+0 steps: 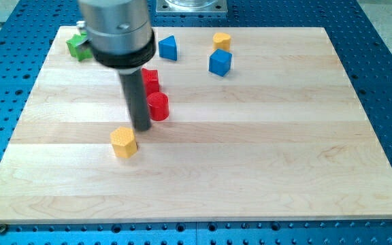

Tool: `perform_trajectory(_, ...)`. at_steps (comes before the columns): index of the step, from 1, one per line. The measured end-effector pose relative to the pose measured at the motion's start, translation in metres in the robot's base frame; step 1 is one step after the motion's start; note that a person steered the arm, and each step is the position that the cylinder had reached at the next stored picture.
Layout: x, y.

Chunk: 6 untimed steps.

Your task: Push the red blocks near to the bottom left side of the cube

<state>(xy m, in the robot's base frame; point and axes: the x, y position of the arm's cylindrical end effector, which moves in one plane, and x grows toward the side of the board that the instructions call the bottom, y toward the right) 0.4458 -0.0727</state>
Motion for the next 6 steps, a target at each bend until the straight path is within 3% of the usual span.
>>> perform_trajectory(1, -0.024, 0.058)
perform_trajectory(3, -0.048, -0.048)
perform_trajectory(4, -0.093, -0.003)
perform_trajectory(6, -0.026, 0.066)
